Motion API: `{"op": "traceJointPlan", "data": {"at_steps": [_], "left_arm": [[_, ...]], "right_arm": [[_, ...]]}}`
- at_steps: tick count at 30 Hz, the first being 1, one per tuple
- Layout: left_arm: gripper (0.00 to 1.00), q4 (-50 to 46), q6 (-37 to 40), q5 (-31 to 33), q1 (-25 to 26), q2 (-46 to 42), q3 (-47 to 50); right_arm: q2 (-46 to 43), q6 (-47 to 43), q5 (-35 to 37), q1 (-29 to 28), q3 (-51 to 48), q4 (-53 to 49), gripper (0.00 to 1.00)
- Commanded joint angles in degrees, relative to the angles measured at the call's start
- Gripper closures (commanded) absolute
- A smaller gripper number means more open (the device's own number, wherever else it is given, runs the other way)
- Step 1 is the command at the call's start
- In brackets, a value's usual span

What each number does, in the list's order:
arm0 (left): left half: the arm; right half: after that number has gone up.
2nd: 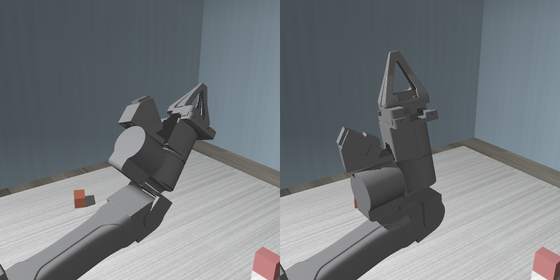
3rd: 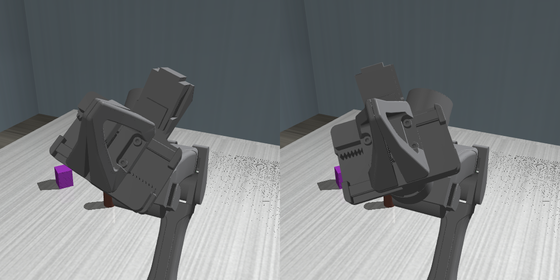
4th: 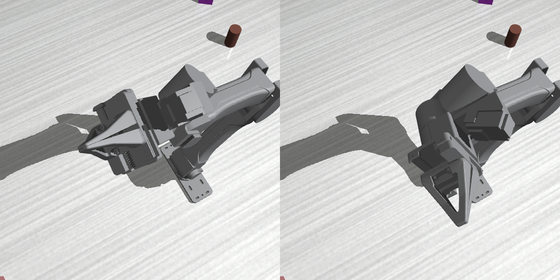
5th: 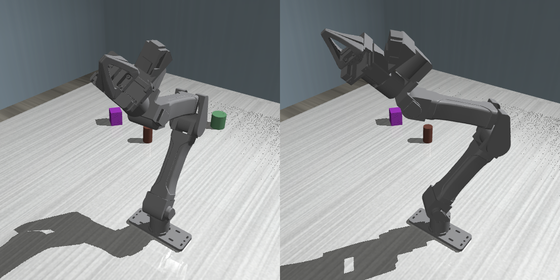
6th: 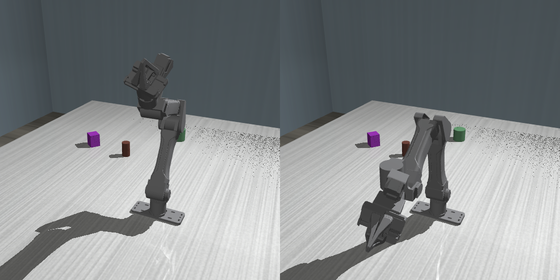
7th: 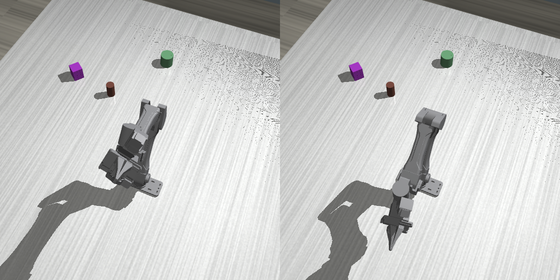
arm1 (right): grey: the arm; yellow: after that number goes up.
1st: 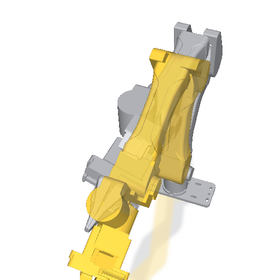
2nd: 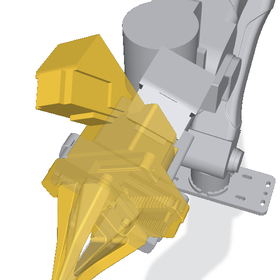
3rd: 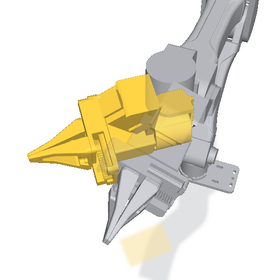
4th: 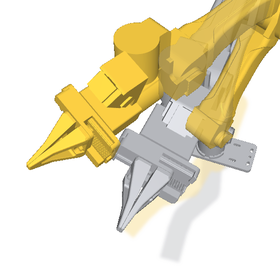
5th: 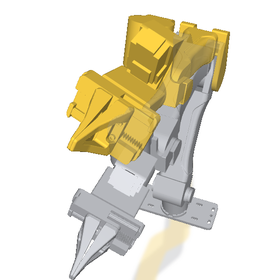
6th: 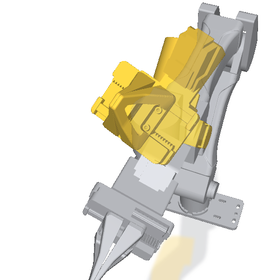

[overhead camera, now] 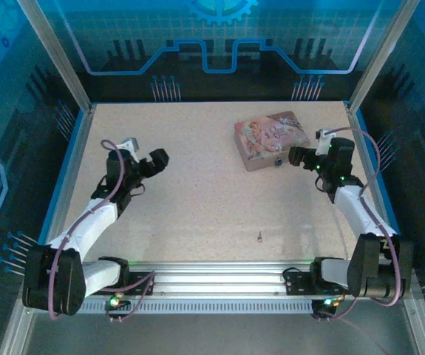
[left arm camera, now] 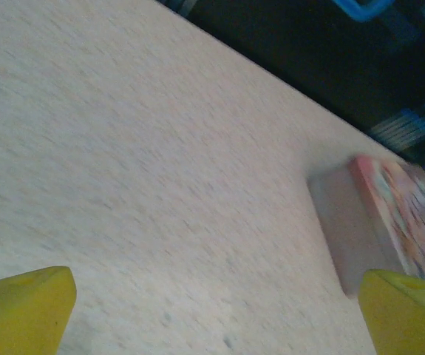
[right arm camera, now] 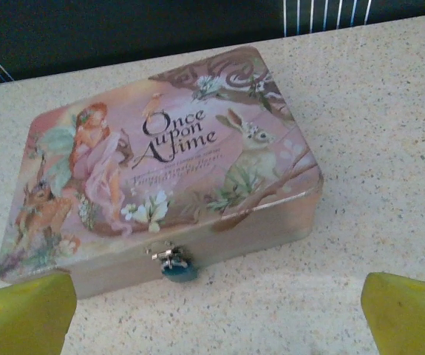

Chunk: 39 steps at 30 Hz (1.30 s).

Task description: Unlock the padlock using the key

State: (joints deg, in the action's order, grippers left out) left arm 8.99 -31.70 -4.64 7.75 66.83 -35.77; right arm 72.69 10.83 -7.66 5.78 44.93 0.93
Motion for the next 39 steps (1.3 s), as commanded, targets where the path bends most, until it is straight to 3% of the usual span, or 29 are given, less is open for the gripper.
{"op": "traceJointPlan", "data": {"at_steps": [1,8,14,24,32,39], "left_arm": [[0.02,-0.4,-5.5,-3.0,4.9,3.0,-2.4],[0.07,2.5,-8.3,-5.2,13.7,14.8,-10.8],[0.09,5.6,-10.9,-5.6,18.2,24.5,-17.5],[0.13,8.9,-14.2,-8.9,22.0,39.8,-30.4],[0.13,9.3,-15.9,-10.7,22.7,48.2,-38.0],[0.16,7.1,-15.7,-11.6,22.6,53.6,-44.2]], "right_arm": [[4.1,2.5,-6.5,1.9,5.0,-5.8,0.00],[14.1,4.0,-5.4,2.5,13.0,-5.4,0.00],[24.3,5.4,-5.6,3.4,21.0,-5.3,0.00],[41.2,2.2,-17.0,4.2,37.4,-14.2,0.04],[45.2,-1.2,-23.8,4.2,41.6,-18.5,0.07],[42.8,-2.4,-27.7,3.6,37.0,-18.9,0.12]]}}
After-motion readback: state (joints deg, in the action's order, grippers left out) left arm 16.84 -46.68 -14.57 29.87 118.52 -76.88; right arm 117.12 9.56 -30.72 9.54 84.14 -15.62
